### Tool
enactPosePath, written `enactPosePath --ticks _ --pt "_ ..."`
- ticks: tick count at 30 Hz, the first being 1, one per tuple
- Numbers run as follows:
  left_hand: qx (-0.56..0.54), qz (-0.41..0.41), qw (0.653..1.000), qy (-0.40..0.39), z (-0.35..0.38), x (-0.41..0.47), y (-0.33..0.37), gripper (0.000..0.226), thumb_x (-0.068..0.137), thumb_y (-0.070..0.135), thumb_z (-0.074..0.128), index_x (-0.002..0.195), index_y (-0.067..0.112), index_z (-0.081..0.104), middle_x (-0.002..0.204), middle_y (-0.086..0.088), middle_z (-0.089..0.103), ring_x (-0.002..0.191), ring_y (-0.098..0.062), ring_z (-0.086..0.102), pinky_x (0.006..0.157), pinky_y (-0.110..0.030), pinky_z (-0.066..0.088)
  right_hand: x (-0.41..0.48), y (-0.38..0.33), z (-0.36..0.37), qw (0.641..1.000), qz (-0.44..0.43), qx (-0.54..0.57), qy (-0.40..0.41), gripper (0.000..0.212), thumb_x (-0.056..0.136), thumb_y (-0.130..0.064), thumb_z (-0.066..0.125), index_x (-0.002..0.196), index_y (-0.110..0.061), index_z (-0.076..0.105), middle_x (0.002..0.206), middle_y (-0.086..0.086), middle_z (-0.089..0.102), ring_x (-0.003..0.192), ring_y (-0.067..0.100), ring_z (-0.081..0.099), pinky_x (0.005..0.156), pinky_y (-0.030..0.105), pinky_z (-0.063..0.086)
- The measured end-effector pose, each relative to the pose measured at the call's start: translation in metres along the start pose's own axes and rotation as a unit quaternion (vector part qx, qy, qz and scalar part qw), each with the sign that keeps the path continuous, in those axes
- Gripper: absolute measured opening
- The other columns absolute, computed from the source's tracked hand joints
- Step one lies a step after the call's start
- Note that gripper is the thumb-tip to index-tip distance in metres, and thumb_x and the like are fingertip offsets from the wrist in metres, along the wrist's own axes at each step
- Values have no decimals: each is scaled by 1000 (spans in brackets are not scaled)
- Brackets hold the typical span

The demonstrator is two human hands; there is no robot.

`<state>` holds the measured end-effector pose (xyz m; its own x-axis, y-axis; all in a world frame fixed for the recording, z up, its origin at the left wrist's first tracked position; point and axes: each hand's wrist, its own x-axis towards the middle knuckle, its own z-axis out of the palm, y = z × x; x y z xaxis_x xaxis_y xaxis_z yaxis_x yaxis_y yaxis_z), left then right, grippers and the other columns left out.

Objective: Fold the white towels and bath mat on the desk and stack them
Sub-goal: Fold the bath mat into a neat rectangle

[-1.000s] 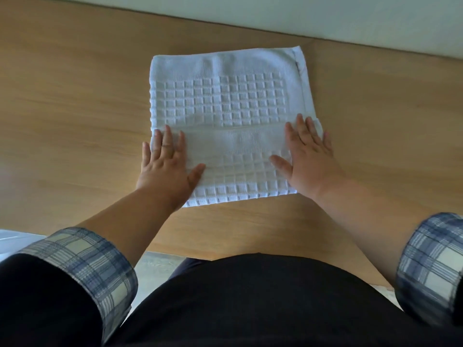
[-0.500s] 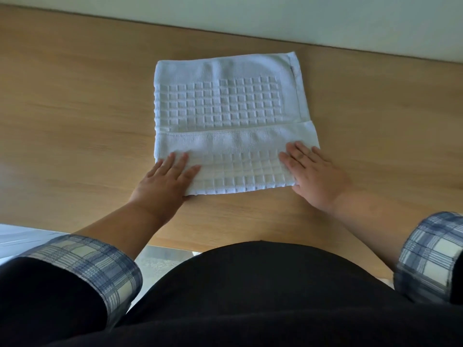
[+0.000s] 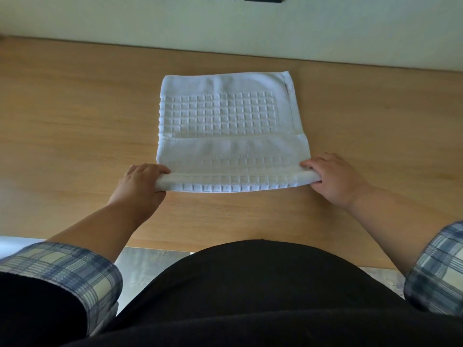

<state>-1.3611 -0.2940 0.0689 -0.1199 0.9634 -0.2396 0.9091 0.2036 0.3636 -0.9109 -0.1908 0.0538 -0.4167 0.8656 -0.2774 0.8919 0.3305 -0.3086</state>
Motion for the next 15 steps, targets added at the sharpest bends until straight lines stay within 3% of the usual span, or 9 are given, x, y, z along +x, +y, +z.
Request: enactPosePath --ticks 3,6,8,10,12,15 --pt "-78 -35 996 16 -3 -3 1 26 83 20 67 103 37 65 104 10 66 101 -18 58 83 -37 49 -4 -3 -4 994 27 97 51 25 82 -16 74 107 -21 72 99 -7 58 106 24 52 88 33 38" --pt "-192 -110 975 19 -9 -7 4 11 84 42 70 94 41 65 89 15 68 79 -10 63 59 -27 46 -21 -10 -12 952 95 278 83 23 87 -21 72 108 -31 68 109 -18 62 108 5 57 95 31 44" --pt "-236 -132 963 13 -16 -12 6 23 79 58 67 97 45 65 89 16 70 79 -10 65 59 -28 48 -38 -16 -19 930 125 335 85 20 93 -31 63 108 -42 66 102 -24 66 96 -6 60 84 29 47" --pt "-266 -132 955 2 -22 -13 8 30 74 66 63 98 49 66 90 20 71 84 -9 66 66 -33 51 -51 -21 -24 917 135 358 110 18 92 -34 55 101 -44 66 89 -15 68 78 -4 59 71 30 47" --pt "-282 -120 952 -5 -25 -12 9 30 74 67 62 98 49 67 89 20 71 85 -10 67 71 -37 54 -59 -28 -29 901 143 384 144 21 86 -39 50 99 -42 66 90 -4 67 74 1 57 68 32 46" --pt "-320 -115 940 7 -30 -4 17 30 75 65 62 97 47 69 89 16 73 84 -7 68 70 -39 53 -55 -33 -34 874 171 411 195 20 85 -41 49 93 -37 66 82 -14 66 72 -4 58 65 29 43"
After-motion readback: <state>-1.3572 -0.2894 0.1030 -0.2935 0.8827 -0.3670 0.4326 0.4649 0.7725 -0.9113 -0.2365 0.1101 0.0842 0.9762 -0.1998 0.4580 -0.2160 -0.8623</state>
